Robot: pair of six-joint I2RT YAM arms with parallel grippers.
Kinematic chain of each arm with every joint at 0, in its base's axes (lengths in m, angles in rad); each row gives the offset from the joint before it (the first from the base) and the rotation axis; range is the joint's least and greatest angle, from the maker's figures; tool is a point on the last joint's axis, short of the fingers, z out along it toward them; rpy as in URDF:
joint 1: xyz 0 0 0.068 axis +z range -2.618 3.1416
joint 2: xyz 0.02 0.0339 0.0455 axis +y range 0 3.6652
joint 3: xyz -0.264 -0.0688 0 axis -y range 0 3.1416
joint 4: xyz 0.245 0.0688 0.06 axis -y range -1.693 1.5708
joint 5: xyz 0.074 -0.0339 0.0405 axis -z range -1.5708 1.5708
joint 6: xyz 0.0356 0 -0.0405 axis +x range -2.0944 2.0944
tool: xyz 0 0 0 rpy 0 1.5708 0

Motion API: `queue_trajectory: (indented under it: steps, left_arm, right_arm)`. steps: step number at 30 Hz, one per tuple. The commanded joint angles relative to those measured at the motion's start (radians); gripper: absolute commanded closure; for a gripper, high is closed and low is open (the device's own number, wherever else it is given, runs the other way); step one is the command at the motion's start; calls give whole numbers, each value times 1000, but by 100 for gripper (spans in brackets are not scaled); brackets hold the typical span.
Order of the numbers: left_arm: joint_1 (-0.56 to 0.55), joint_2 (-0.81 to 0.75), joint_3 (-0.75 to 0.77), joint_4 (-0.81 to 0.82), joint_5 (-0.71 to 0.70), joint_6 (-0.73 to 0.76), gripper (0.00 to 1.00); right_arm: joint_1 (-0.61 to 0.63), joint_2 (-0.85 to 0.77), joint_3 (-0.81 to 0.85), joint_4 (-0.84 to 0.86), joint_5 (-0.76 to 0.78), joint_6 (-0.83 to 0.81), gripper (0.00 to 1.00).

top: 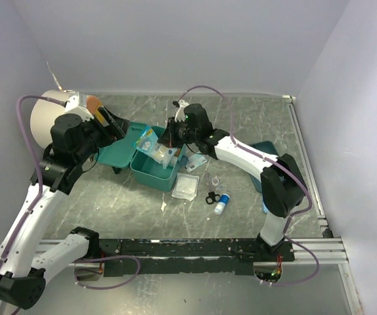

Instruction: Organize the medicine kit

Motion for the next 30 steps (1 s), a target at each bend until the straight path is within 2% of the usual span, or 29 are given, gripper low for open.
queue_trajectory:
  steps: [1, 10, 23, 30]
  left_arm:
    - [-4, 29, -8, 67, 26, -17, 9]
    - [-4, 74, 4, 71, 35, 1, 9]
    - [-4, 105, 6, 82, 48, 7, 10]
    - [-4, 108, 9, 77, 46, 17, 10]
  right_arm:
    - [5, -24, -44, -7, -38, -28, 100]
    - [19, -35, -60, -125, -41, -61, 100]
    - [112, 88, 116, -384, 137, -84, 100]
    - [141, 146, 164, -451, 243, -87, 100]
